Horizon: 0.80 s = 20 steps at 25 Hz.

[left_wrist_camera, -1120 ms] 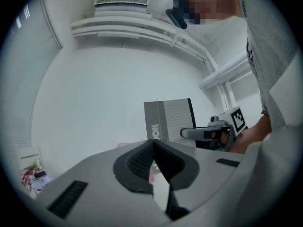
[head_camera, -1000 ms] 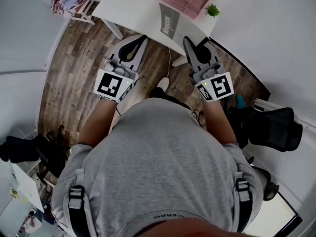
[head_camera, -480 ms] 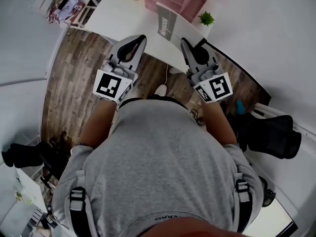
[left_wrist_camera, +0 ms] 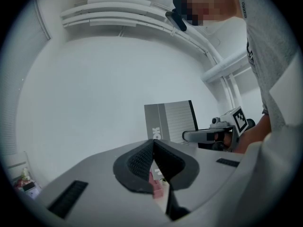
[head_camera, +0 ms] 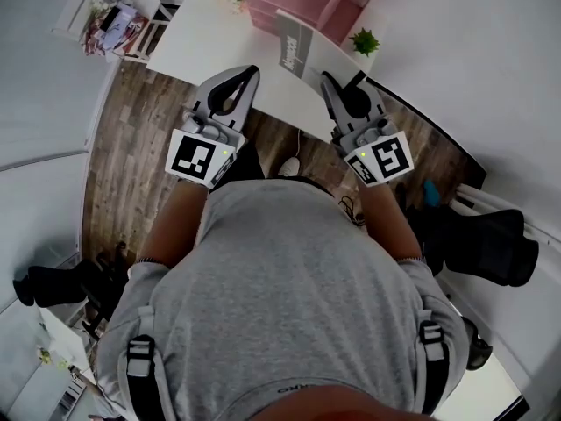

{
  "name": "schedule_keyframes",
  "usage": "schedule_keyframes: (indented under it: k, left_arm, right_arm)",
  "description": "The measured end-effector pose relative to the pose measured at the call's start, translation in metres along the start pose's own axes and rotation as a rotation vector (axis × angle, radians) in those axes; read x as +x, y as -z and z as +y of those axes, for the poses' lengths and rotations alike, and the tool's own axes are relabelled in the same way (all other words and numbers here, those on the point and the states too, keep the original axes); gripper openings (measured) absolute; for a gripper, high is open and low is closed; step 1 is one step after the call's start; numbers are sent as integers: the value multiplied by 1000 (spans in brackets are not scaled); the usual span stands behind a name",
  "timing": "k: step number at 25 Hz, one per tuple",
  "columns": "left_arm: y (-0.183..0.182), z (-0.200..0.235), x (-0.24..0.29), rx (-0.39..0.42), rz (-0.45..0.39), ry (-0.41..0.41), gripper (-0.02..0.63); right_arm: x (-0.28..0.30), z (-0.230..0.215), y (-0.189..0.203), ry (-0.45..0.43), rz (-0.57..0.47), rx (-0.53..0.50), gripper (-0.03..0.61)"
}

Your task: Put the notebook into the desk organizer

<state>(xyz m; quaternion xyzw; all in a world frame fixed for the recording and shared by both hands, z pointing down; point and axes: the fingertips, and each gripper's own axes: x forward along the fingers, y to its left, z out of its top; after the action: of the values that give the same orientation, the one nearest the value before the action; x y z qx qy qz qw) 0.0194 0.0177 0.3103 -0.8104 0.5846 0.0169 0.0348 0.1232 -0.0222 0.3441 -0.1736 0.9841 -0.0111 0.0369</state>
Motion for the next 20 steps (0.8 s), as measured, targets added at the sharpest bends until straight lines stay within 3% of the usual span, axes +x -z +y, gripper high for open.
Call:
schedule_keyframes:
  k: [11, 20]
  left_arm:
    - [9, 66, 67, -20, -44, 112, 20]
    - [22, 138, 119, -55, -32, 222, 20]
  right_arm:
    - [60, -51, 8, 97, 31, 5, 17]
    - [132, -98, 22, 200, 72, 91, 17]
